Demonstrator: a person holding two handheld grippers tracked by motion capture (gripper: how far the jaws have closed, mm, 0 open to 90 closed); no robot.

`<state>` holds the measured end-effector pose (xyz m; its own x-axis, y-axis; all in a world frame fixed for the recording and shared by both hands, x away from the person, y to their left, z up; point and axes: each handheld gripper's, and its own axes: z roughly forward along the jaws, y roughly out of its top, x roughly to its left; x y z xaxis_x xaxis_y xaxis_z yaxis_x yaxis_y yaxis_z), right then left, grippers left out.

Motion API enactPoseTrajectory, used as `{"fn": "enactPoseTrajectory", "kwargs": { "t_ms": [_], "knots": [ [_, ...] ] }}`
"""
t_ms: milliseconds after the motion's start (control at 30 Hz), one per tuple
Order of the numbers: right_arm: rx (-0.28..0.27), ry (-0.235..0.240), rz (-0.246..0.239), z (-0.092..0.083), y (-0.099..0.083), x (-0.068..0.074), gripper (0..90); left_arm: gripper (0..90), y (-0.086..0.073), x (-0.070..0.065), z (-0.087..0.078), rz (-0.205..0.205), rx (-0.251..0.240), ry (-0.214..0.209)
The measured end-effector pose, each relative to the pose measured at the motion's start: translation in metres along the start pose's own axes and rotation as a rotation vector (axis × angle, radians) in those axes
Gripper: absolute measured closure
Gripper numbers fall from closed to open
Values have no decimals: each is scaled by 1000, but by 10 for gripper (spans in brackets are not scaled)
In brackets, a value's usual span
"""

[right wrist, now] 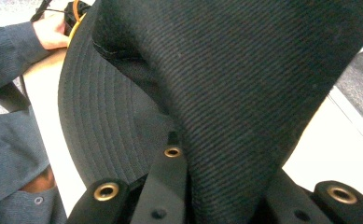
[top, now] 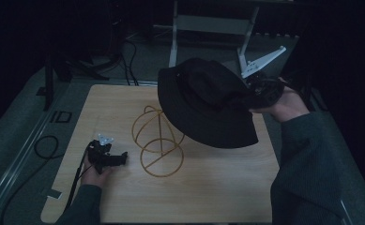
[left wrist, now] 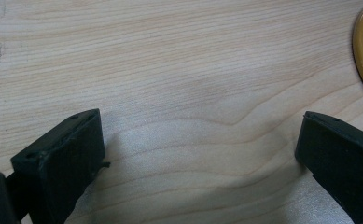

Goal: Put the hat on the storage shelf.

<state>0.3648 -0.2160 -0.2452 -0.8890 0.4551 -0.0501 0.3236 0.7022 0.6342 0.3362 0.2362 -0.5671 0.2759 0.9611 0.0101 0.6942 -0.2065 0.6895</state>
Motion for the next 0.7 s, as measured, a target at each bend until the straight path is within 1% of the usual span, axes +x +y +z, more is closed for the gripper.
{"fn": "enactPoseTrajectory", "kwargs": {
  "t_ms": [367,700],
  "knots": [
    [-9,23,-27,5,7,6,871,15,0,0,0,0,1,0],
    [-13,44,-53,13,18,12,871,15,0,0,0,-2,-1,1]
  ]
}}
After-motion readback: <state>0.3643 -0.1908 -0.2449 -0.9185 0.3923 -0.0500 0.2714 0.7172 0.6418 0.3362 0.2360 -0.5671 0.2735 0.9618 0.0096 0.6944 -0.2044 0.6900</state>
